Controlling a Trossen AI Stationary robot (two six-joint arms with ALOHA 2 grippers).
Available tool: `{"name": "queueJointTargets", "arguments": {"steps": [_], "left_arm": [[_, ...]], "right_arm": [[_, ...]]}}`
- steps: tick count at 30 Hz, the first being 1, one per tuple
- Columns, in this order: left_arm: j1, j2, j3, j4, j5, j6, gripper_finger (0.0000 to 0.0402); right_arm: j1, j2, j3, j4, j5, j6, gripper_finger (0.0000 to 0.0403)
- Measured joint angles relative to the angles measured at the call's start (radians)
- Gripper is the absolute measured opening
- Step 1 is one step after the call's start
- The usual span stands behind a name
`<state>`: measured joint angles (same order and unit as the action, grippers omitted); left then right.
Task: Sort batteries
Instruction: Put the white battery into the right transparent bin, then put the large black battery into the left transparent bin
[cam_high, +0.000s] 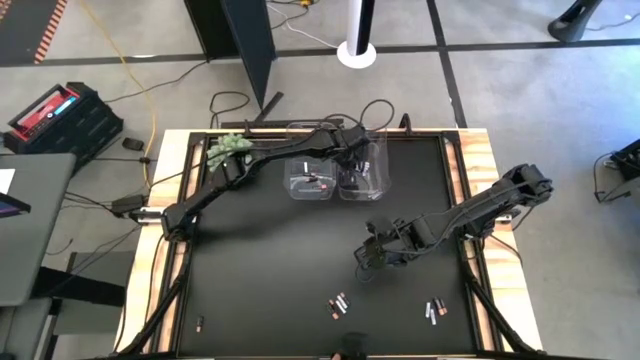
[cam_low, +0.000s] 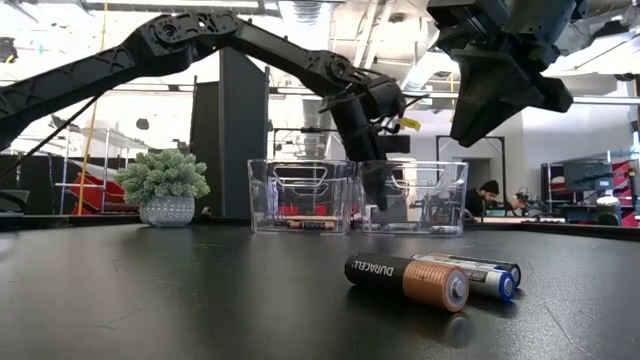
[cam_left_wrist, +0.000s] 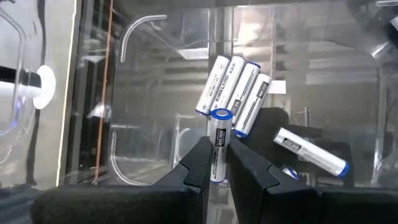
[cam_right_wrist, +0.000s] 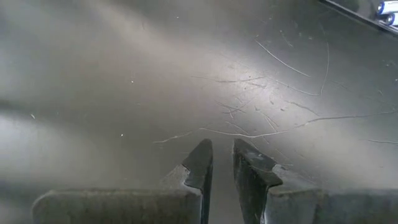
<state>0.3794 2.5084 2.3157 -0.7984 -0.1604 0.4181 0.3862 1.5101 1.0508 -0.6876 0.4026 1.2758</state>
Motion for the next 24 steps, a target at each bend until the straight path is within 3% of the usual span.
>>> {"name": "queueJointTargets", "arguments": {"steps": [12,24], "left_arm": [[0.000,0.000,0.000,-0.005,-0.003,-0.047,0.0043],[-0.001,0.000,-0.001,-0.004,-0.005,-0.059,0.0088]], "right_arm": [[0.000,0.000,0.000,0.018,0.000,0.008,0.0081],[0.000,0.000,0.000,0.023,0.000,0.010,0.0081]]}}
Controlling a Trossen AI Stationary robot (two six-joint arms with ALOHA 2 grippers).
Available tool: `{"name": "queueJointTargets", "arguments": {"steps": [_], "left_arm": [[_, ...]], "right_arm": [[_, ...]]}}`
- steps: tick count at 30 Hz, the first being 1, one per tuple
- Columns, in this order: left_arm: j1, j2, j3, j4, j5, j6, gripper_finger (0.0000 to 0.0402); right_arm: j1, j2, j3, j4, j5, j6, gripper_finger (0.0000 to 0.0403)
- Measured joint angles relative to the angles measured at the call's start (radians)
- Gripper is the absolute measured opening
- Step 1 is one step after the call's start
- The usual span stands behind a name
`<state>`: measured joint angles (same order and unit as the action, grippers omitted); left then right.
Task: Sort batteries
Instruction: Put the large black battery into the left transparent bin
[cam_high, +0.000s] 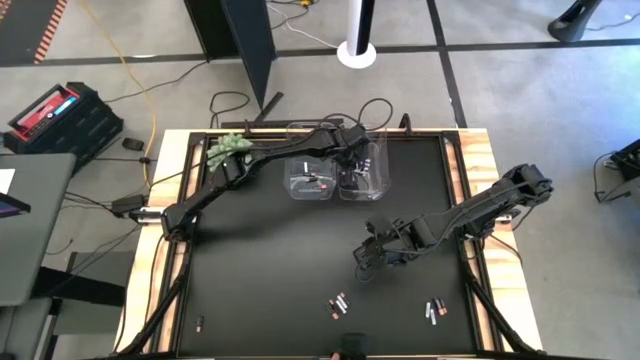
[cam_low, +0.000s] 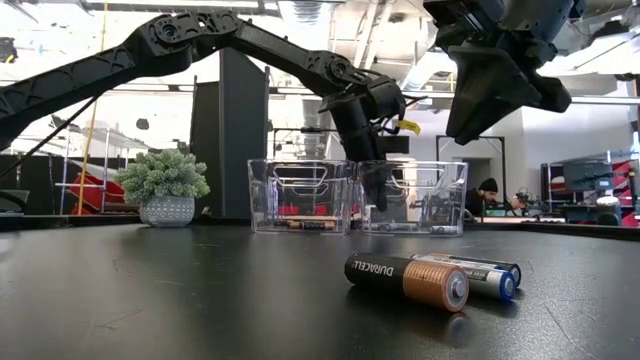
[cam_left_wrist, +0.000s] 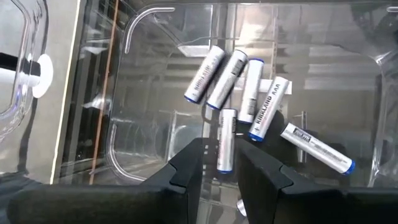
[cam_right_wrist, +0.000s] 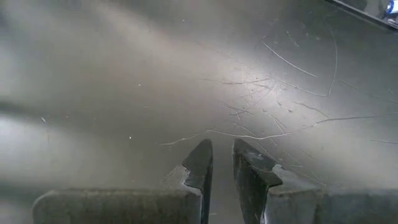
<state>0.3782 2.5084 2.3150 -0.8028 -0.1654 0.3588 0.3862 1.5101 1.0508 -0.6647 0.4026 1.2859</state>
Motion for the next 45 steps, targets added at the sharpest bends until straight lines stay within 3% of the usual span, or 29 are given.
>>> {"name": "queueJointTargets", "arguments": {"steps": [17,22,27,29,35,45], "left_arm": [[0.006,-0.060,0.037,-0.039,-0.039,-0.110,0.0088],[0.029,-0.111,0.040,-0.142,-0.031,-0.259,0.0089],[0.042,-0.171,0.017,-0.210,0.110,-0.474,0.0089],[0.026,-0.209,-0.006,-0.194,0.114,-0.527,0.0089],[-0.060,-0.359,-0.144,-0.130,-0.012,-0.637,0.0089],[-0.247,-0.712,-0.597,-0.103,-0.175,-0.898,0.0089]], "right_arm": [[0.000,0.000,0.000,-0.005,0.000,-0.007,0.0081],[0.000,0.000,0.000,-0.005,0.000,-0.049,0.0081],[0.000,0.000,0.000,-0.004,0.000,-0.097,0.0081],[0.003,0.000,0.000,-0.005,0.000,-0.122,0.0081],[0.030,0.000,0.000,-0.012,0.000,-0.204,0.0081],[0.066,0.000,0.000,-0.012,0.000,-0.291,0.0081]]}}
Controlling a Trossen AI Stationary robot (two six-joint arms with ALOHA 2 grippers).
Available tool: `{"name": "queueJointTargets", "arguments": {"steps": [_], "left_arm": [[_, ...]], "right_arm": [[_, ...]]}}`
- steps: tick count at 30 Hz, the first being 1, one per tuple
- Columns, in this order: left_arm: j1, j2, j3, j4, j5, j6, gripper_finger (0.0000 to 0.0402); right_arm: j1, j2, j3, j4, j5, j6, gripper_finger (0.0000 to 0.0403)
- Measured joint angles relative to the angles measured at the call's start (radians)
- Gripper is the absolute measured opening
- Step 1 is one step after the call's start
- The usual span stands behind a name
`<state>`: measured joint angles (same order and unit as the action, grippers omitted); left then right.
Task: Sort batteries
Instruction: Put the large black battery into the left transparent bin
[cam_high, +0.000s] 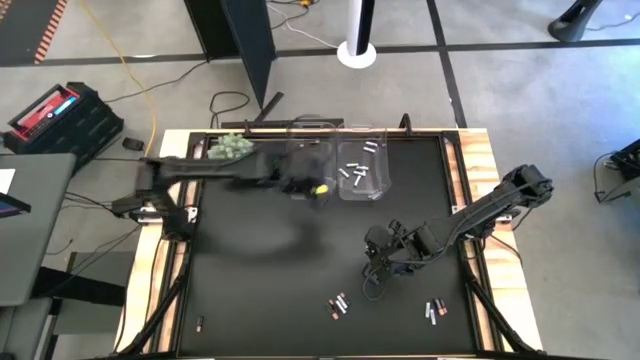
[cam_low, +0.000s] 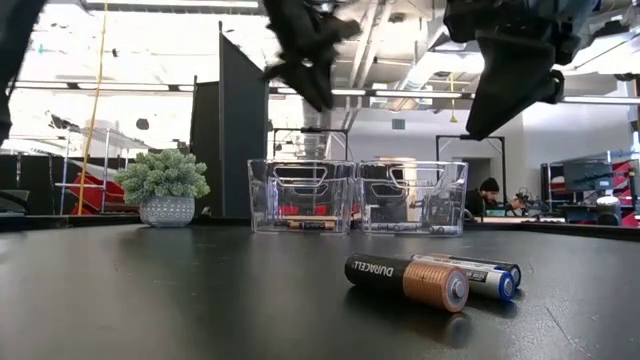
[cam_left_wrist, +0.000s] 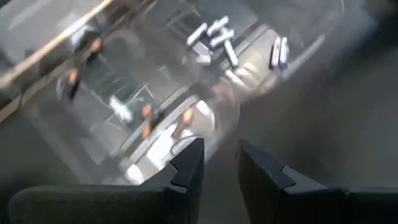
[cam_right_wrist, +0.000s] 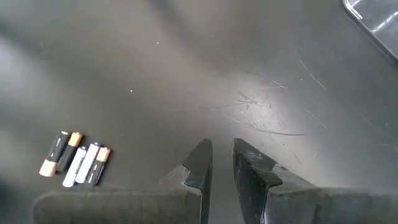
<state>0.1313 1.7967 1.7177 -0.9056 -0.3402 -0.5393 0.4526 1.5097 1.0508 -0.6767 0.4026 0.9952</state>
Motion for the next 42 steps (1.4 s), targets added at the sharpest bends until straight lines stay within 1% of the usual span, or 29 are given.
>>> {"name": "queueJointTargets", "arguments": {"steps": [4,6,9,14,18,22,26,28,34,42], "left_arm": [[-0.127,-0.168,-0.192,-0.005,-0.087,-0.215,0.0089],[-0.190,-0.245,-0.278,-0.018,-0.100,-0.340,0.0089],[-0.296,-0.331,-0.381,-0.082,-0.104,-0.572,0.0089],[-0.488,-0.382,-0.472,-0.238,-0.103,-0.910,0.0089],[-0.613,-0.382,-0.499,-0.320,-0.054,-1.096,0.0089],[-0.700,-0.382,-0.533,-0.320,0.035,-1.181,0.0089],[-0.756,-0.382,-0.557,-0.285,0.107,-1.181,0.0089],[-0.772,-0.382,-0.570,-0.255,0.126,-1.174,0.0089],[-0.781,-0.381,-0.614,-0.252,0.133,-1.252,0.0095],[-0.781,-0.381,-0.654,-0.244,0.157,-1.294,0.0139]], "right_arm": [[0.000,0.000,0.000,0.008,0.000,-0.047,0.0081],[0.000,0.000,0.000,0.011,0.000,-0.061,0.0081],[0.001,0.000,0.000,0.012,0.000,-0.062,0.0081],[0.006,0.000,0.000,0.015,0.000,-0.085,0.0081],[0.006,0.000,0.000,0.019,0.000,-0.088,0.0081],[0.006,0.000,0.000,0.024,0.000,-0.089,0.0081],[0.006,0.000,0.000,0.027,0.000,-0.091,0.0081],[0.006,0.000,0.000,0.027,0.000,-0.092,0.0081],[0.006,0.000,0.000,0.027,0.000,-0.091,0.0081],[0.006,0.000,0.000,0.026,0.000,-0.090,0.0081]]}}
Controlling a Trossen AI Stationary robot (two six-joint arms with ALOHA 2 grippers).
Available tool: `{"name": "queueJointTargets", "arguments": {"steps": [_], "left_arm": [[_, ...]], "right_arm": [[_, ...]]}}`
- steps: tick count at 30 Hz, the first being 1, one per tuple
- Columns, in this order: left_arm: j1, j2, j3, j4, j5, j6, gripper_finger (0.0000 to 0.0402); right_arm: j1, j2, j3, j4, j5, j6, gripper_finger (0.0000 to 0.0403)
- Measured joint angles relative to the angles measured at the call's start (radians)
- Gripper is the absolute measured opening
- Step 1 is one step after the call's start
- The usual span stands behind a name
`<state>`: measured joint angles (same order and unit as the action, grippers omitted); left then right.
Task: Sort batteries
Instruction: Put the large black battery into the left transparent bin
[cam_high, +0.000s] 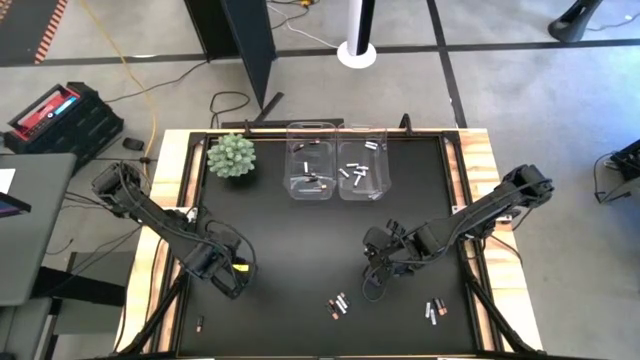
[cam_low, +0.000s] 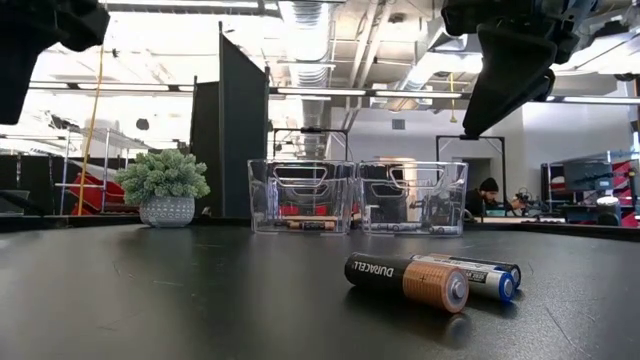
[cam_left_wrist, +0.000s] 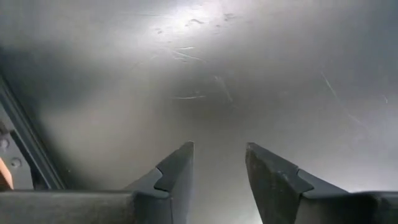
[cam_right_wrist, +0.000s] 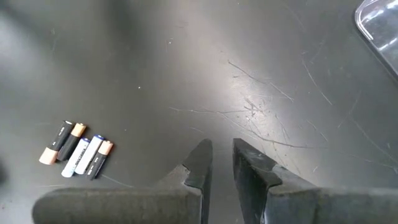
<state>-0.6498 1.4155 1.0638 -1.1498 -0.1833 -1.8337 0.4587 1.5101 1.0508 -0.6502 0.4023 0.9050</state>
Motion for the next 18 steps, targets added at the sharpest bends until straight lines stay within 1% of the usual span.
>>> {"name": "queueJointTargets", "arguments": {"steps": [4,5,7,10,14,18], "left_arm": [[0.000,0.000,-0.017,0.002,0.002,-0.116,0.0147],[0.000,0.000,-0.020,0.002,0.016,-0.132,0.0147],[0.002,0.000,-0.025,-0.004,0.090,-0.141,0.0144],[0.001,0.011,-0.033,-0.009,0.228,-0.142,0.0141],[-0.008,0.048,-0.037,-0.006,0.344,-0.143,0.0140],[-0.012,0.114,-0.037,0.028,0.470,-0.133,0.0140]], "right_arm": [[0.000,0.000,0.000,0.000,0.000,0.002,0.0081],[0.000,0.000,0.000,0.000,0.000,0.002,0.0081],[0.000,0.000,0.000,0.000,0.000,0.002,0.0081],[0.000,0.000,0.000,0.000,0.000,0.002,0.0081],[0.000,0.000,0.000,0.000,0.000,0.002,0.0081],[0.000,0.000,0.000,0.001,0.000,0.002,0.0081]]}}
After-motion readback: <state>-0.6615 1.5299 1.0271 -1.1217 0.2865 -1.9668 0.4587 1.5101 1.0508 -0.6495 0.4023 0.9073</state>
